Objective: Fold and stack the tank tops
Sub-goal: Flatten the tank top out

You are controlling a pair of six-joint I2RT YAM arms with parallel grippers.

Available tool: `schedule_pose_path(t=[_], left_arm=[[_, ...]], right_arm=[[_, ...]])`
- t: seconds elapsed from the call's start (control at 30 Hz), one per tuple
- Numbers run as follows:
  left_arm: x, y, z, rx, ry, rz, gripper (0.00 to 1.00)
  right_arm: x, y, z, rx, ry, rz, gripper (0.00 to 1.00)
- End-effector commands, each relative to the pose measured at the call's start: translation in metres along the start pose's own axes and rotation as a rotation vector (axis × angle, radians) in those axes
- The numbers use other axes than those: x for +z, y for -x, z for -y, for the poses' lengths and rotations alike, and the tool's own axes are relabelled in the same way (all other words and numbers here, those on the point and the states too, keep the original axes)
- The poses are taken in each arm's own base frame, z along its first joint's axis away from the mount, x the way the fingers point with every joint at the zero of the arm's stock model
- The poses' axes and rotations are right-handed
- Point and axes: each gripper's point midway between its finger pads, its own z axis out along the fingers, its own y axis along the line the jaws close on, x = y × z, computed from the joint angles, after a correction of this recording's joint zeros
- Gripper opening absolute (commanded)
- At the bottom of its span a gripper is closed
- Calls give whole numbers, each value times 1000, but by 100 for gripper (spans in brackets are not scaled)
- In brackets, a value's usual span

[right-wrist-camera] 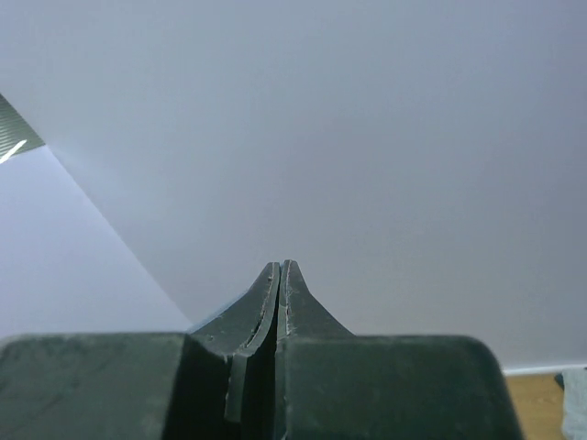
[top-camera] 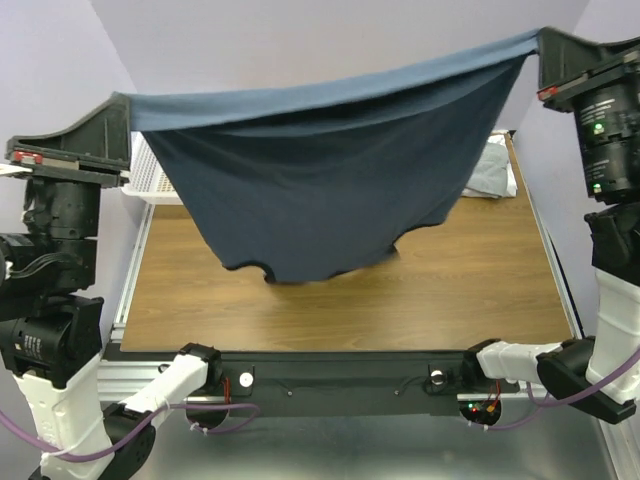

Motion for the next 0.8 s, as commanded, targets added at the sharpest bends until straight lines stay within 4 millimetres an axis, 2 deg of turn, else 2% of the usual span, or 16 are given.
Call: schedule_pose_path(t=[0.0,0.07,0.17,0.23,0.33,0.43,0.47,0.5,0.53,0.57,0.6,0.63,0.67,0.7,0.73,0.77], left_arm=[[19,24,17,-11,-53,99,0],[33,16,12,-19,-40,99,0],[59,-8,-2,-22,-21,74,0],[76,-25,-11,-26,-23,61,0],[118,-69,-33,-31,-2,13,0],[150,-95,-49,-15,10,-4,0],[173,-111,-60,-4,28,-21,0],[185,-119,-65,1,31,-29,0],[194,-106,-48,-4,-26,-7,0],[218,-133,-70,7,-2,-47,0],[228,-139,-68,7,-29,-61,0],[233,-113,-39,4,-111,-18,0],[242,-113,-37,10,-133,-16,0],[260,-137,-50,16,-144,-56,0],[259,-110,-28,13,-211,6,0],[267,-117,-33,11,-222,6,0]], right_arm=[[11,21,-4,-39,-7,66,0],[20,16,-1,-52,-19,63,1],[41,-9,6,-75,-43,27,1],[63,-40,16,-99,-70,-18,0],[98,-91,31,-134,-100,-81,0],[127,-122,39,-152,-101,-101,0],[144,-138,43,-153,-98,-109,0],[157,-145,51,-158,-103,-106,0],[166,-150,52,-151,-88,-103,0],[183,-162,58,-149,-85,-98,0],[191,-158,66,-137,-80,-78,0],[198,-156,70,-131,-75,-61,0],[204,-155,76,-123,-74,-46,0],[212,-145,87,-103,-68,-5,0],[213,-136,89,-90,-61,19,0],[214,-127,92,-80,-60,45,0]])
